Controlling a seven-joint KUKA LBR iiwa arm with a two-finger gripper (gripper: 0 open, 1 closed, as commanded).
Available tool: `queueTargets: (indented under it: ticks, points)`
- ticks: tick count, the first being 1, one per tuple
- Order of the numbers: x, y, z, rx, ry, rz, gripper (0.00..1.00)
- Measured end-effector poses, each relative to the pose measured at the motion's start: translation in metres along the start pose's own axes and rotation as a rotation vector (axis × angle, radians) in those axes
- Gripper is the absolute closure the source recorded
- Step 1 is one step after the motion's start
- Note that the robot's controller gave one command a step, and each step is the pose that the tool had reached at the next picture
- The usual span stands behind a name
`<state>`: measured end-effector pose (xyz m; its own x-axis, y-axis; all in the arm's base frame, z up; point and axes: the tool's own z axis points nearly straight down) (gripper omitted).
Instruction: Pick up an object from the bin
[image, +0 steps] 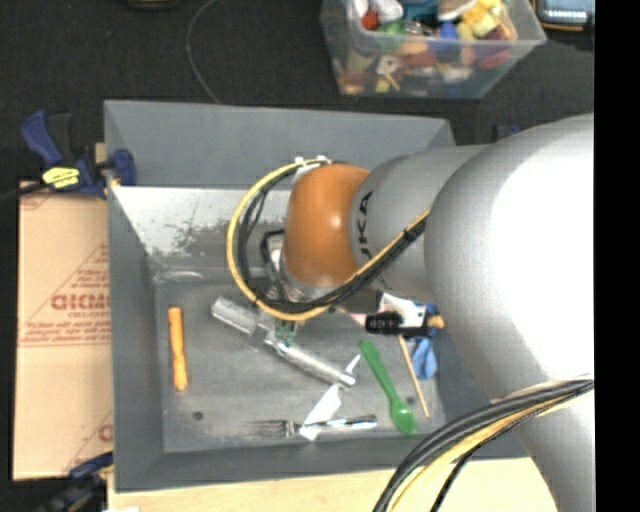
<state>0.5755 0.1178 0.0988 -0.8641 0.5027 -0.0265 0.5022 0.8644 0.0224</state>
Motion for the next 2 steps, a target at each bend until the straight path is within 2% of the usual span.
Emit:
queueTargets:
  ticks: [2]
  points:
    - [-0.002,0.0,-0.025,-0.001,-0.002,0.0,1.0]
